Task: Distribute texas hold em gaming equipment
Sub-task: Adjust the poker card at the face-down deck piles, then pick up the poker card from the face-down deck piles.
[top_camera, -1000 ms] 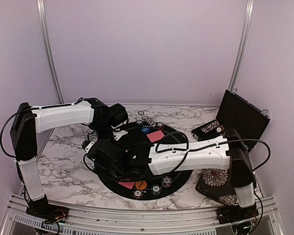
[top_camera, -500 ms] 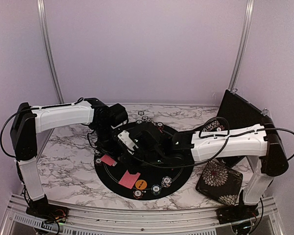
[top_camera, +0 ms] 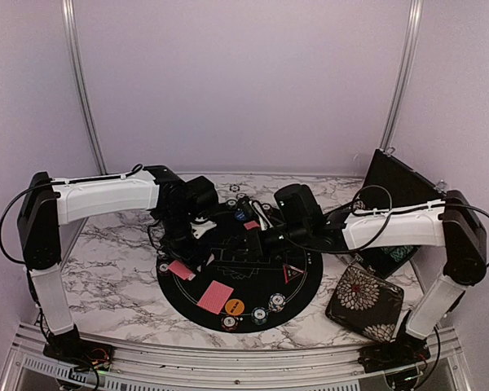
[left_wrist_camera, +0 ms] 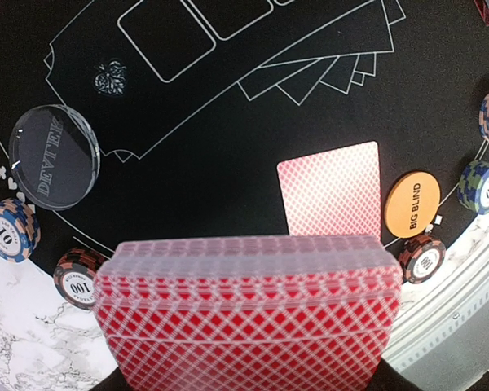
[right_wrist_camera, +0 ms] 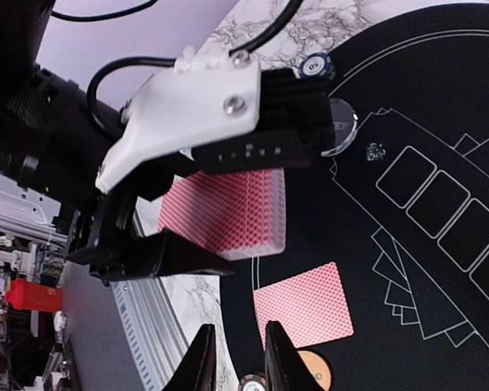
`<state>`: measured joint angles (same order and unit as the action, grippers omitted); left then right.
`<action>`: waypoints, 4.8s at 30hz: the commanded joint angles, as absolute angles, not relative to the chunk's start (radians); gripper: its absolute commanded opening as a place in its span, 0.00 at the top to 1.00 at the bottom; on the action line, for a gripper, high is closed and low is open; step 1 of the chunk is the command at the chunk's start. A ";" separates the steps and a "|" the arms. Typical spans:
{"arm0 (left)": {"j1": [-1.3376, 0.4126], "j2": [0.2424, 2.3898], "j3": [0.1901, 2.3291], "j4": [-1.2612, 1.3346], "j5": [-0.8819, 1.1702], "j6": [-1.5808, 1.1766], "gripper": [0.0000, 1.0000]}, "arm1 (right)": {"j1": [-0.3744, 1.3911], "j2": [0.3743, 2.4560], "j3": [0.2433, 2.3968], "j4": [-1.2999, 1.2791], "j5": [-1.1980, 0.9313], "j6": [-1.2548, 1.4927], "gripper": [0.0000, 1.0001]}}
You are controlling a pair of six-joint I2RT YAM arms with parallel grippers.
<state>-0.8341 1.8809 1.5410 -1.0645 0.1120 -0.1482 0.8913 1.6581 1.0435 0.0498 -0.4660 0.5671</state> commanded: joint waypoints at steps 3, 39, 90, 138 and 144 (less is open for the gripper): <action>-0.860 1.823 1.549 -1.106 0.094 -0.125 0.54 | 0.807 1.744 1.003 0.302 -0.741 0.741 0.72; -0.907 1.790 1.559 -1.106 0.116 -0.102 0.54 | 0.833 2.057 1.079 0.835 -0.936 1.187 0.43; -0.909 1.793 1.569 -1.106 0.105 -0.100 0.54 | 0.842 2.052 1.112 0.617 -0.798 1.091 0.55; -0.908 1.799 1.573 -1.106 0.094 -0.101 0.55 | 0.816 1.948 1.040 0.659 -0.773 1.111 0.66; -0.907 1.801 1.575 -1.106 0.090 -0.101 0.55 | 0.813 1.932 1.034 0.653 -0.772 1.109 0.65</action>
<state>-0.9043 1.8336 1.5417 -1.0855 0.0864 -0.1112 0.8249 1.9732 1.0416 0.6422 -0.7788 1.1072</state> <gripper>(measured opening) 0.669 0.349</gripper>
